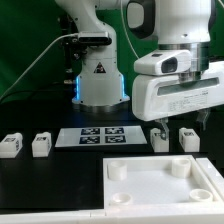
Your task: Assemble one leg
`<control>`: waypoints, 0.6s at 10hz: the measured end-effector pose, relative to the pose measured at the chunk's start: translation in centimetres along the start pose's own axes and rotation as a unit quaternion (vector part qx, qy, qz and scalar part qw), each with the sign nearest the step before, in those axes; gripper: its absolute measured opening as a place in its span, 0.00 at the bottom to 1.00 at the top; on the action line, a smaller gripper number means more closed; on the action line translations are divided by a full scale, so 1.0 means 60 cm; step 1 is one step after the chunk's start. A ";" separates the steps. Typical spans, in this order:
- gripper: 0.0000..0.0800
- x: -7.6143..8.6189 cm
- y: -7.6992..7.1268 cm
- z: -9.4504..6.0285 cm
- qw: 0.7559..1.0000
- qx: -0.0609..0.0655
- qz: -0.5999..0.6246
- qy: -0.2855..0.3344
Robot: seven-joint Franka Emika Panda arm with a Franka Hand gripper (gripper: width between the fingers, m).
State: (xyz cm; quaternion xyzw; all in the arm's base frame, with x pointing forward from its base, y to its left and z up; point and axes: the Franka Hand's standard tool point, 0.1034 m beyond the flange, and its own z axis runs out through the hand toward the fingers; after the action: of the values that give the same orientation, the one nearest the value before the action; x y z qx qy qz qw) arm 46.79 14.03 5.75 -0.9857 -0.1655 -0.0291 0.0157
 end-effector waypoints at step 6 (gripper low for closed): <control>0.81 -0.024 -0.050 0.003 0.979 0.037 0.102 -0.172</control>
Offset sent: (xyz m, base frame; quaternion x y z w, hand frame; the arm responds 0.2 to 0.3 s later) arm -0.0065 0.0207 -0.0050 0.0741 -0.0881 0.1220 0.9858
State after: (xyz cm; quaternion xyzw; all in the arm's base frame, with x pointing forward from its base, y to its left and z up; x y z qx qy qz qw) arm 44.49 16.38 5.54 -0.9864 -0.0657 0.1487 0.0260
